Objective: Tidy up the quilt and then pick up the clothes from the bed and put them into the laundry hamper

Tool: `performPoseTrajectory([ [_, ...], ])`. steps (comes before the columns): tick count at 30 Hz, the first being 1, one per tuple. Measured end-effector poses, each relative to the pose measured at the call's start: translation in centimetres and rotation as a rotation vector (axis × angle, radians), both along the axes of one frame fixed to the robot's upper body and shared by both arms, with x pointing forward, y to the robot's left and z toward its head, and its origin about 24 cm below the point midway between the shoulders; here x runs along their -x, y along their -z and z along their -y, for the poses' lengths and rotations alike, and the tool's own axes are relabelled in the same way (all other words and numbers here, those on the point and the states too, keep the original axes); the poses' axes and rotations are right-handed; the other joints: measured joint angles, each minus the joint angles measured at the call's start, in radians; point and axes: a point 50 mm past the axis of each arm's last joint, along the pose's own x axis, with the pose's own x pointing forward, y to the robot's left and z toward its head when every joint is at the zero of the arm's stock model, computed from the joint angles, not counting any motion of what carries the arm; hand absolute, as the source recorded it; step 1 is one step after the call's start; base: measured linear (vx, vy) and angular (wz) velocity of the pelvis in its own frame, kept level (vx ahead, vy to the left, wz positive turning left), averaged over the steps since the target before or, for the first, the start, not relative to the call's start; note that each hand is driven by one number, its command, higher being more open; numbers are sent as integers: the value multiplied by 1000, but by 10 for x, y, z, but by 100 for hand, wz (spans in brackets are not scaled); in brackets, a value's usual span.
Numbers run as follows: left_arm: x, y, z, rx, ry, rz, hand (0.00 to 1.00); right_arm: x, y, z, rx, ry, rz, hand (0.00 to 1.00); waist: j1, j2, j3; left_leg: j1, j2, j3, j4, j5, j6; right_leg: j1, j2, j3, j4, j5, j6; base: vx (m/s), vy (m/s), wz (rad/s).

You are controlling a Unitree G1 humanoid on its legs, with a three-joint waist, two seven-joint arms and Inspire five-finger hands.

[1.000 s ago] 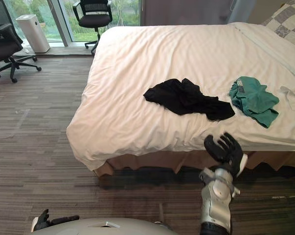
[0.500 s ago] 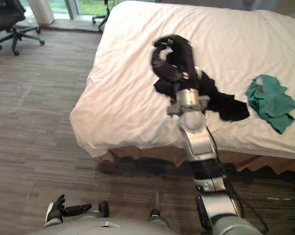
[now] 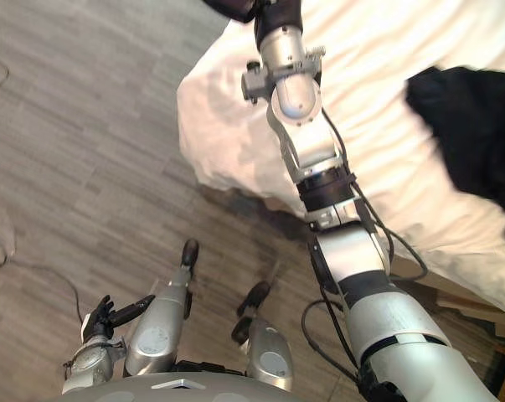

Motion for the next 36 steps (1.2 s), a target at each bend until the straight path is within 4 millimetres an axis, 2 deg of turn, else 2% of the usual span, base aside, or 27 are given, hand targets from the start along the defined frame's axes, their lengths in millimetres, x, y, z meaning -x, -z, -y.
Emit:
performPoseTrajectory([
  [2, -10, -2, 6, 12, 30, 26, 100, -8, -4, 11, -47, 48, -28, 0, 21, 28, 21, -67, 0, -24, 25, 1, 2, -51, -1, -22, 22, 0, 0, -28, 43, 27],
  [7, -35, -9, 21, 51, 75, 96, 100, -29, 20, 33, -77, 141, -157, 0, 55, 76, 46, -194, -2, -53, 66, 7, 3, -156, -2, -45, 50, -1, -1, -29, 33, 17],
  [8, -39, -10, 24, 53, 86, 108, 100, -24, 13, 30, -81, 121, -98, 0, 54, 84, 49, -214, -1, -55, 66, 11, 2, -178, -3, -45, 57, -2, -2, -45, 44, -3],
  [10, -41, -10, 26, 58, 92, 112, 100, -25, 19, 25, -108, 95, -105, 0, 54, 87, 49, -221, -2, -50, 66, 13, 2, -189, -6, -44, 62, -7, -10, -45, 46, -5],
  [13, -40, -8, 30, 85, 71, 120, 100, -24, 36, 14, -98, 80, -106, 0, 53, 93, 46, -217, -2, -38, 61, 11, -1, -219, -29, -42, 133, -50, -20, -37, 32, -7],
  [16, -35, -4, 30, 95, 60, 96, 100, -18, 77, -6, -15, 52, -155, 0, 43, 91, 14, -207, 0, -31, 55, 8, -6, -221, -36, -43, 159, -70, -18, 11, -1, 1],
  [17, -31, -1, 30, 98, 55, 73, 100, -15, 99, -15, 48, 39, -191, 0, 38, 87, -10, -199, 0, -26, 48, 8, -6, -217, -36, -42, 159, -72, -15, 43, -5, -2],
  [18, -30, 0, 30, 101, 52, 64, 100, -13, 111, -19, 82, 20, -217, 0, 38, 84, -19, -189, 1, -22, 43, 9, -6, -213, -37, -40, 159, -72, -15, 58, -7, -8],
  [19, -29, 0, 30, 101, 53, 59, 100, -7, 138, -28, 154, -31, -277, 0, 38, 83, -33, -174, 0, -14, 42, 8, -7, -200, -39, -38, 158, -73, -14, 57, -6, -9],
  [21, -33, -2, 31, 105, 66, 79, 100, 9, 216, -48, 246, -121, -549, 0, 30, 82, -53, -153, -1, -12, 42, 8, -7, -180, -41, -35, 158, -75, -14, 56, -1, -4],
  [22, -38, -6, 32, 104, 82, 105, 100, 24, 268, -60, 275, -150, -765, 0, 24, 82, -53, -143, -1, -12, 42, 8, -8, -170, -41, -34, 158, -76, -15, 0, 0, 0],
  [23, -43, -10, 32, 104, 97, 129, 100, 40, 305, -65, 311, -161, -929, 0, 25, 82, -53, -140, -1, -11, 41, 8, -8, -167, -41, -34, 158, -78, -16, 0, 0, 0],
  [24, -45, -12, 33, 107, 104, 146, 100, 54, 330, -66, 346, -175, -1037, 0, 25, 82, -53, -140, -1, -12, 41, 8, -8, -167, -41, -34, 157, -78, -16, 0, 0, 0],
  [25, -48, -14, 35, 109, 116, 166, 100, 83, 368, -66, 420, -209, -1199, 0, 24, 82, -53, -138, -1, -12, 41, 8, -8, -164, -41, -34, 156, -78, -16, -30, 27, -1],
  [26, -48, -14, 35, 111, 119, 166, 100, 106, 389, -68, 477, -258, -1295, 0, 19, 81, -53, -126, 0, -12, 41, 8, -8, -151, -40, -34, 153, -77, -16, -36, 29, -3],
  [27, -47, -13, 34, 110, 117, 162, 100, 112, 393, -71, 487, -276, -1319, 0, 14, 81, -53, -114, 0, -12, 41, 8, -8, -138, -39, -33, 148, -75, -14, -66, 27, -7],
  [28, -43, -10, 31, 110, 114, 131, 100, 112, 389, -76, 485, -300, -1304, 0, 0, 80, -52, -81, 2, -12, 41, 8, -8, -101, -34, -32, 134, -70, -11, -126, 23, -19],
  [30, -37, -6, 26, 98, 111, 98, 100, 97, 350, -94, 331, -371, -1157, 0, -6, 66, -58, -40, 11, 3, 31, 4, -13, -77, -27, -11, 117, -74, -20, -196, 14, -36],
  [31, -35, -5, 23, 93, 110, 87, 100, 88, 317, -103, 211, -426, -1038, 0, -11, 60, -63, -33, 19, 14, 22, -4, -24, -80, -20, 2, 113, -74, -19, -185, 6, -44],
  [33, -29, -1, 14, 78, 96, 51, 100, 74, 213, -118, -75, -582, -659, 0, -33, 37, -76, -29, 33, 42, -10, 7, -39, -91, -9, 10, 80, -44, -22, -172, 23, -46],
  [34, -27, 0, 12, 73, 92, 37, 100, 74, 190, -117, -148, -616, -571, 0, -35, 29, -83, -28, 34, 50, -17, 10, -42, -95, -9, 13, 73, -32, -23, -110, 36, -35],
  [35, -22, 3, 9, 69, 84, 4, 100, 75, 148, -111, -273, -668, -410, 0, -39, 18, -90, -16, 33, 62, -28, 20, -46, -90, -9, 21, 61, -16, -20, -27, 22, -21],
  [36, -17, 5, 7, 66, 78, -15, 100, 75, 125, -105, -344, -694, -314, 0, -46, 13, -94, -3, 31, 70, -29, 23, -41, -77, -8, 28, 52, -6, -23, -4, 40, -17],
])
